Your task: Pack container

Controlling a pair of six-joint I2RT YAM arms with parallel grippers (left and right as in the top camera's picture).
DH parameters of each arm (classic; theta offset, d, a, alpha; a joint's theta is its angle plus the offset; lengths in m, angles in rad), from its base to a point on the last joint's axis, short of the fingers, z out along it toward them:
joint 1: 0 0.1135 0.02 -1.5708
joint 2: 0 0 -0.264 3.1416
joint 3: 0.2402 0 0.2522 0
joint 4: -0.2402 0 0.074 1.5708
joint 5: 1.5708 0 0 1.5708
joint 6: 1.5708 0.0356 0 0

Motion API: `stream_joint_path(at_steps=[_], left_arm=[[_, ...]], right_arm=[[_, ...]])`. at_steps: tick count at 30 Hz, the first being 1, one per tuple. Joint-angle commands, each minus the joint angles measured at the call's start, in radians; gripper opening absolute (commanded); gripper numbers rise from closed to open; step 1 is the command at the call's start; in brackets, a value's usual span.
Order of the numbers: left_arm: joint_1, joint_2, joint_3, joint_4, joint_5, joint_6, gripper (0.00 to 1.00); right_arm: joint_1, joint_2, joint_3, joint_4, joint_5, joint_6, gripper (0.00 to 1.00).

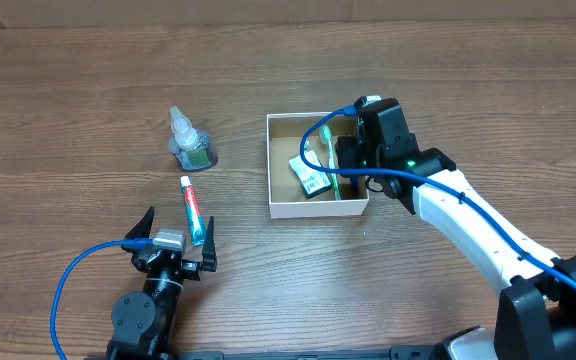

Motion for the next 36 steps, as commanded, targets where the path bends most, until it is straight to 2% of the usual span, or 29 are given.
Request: stream_joint_path(at_steps=[1, 6, 9, 12, 14, 15, 17, 18, 23, 36], left_arm=[[0.005, -0.01, -0.003, 0.003, 0.008, 0.011, 1.0], [0.005, -0.01, -0.003, 0.003, 0.008, 0.011, 1.0], [0.005, -0.01, -0.003, 0.003, 0.008, 0.011, 1.0], [0.005, -0.01, -0.003, 0.003, 0.008, 0.011, 1.0], [0.005, -0.01, -0.003, 0.003, 0.008, 0.011, 1.0], [0.005, -0.01, -0.003, 0.003, 0.008, 0.011, 1.0], [0.005, -0.01, -0.003, 0.003, 0.008, 0.011, 1.0], [0.005, -0.01, -0.003, 0.003, 0.008, 0.011, 1.0], [0.005, -0.01, -0.003, 0.003, 0.008, 0.011, 1.0], [0.005, -0.01, -0.003, 0.003, 0.008, 0.011, 1.0]], right_arm=[[0.003, -0.077, 0.063, -0.035, 0.028, 0.004, 0.46], [-0.006, -0.218, 0.101, -0.16, 0.192, 0.005, 0.47], [-0.053, -0.315, 0.101, -0.277, 0.328, 0.06, 0.47], [-0.132, -0.381, 0.101, -0.362, 0.338, 0.061, 0.48], [-0.189, -0.414, 0.101, -0.41, 0.338, 0.061, 0.59], [-0.216, -0.426, 0.101, -0.432, 0.338, 0.061, 0.68], [-0.264, -0.444, 0.101, -0.473, 0.338, 0.09, 0.95], [-0.285, -0.449, 0.101, -0.492, 0.339, 0.091, 1.0], [-0.334, -0.446, 0.101, -0.549, 0.339, 0.091, 1.0], [-0.334, -0.438, 0.101, -0.547, 0.338, 0.091, 1.0]])
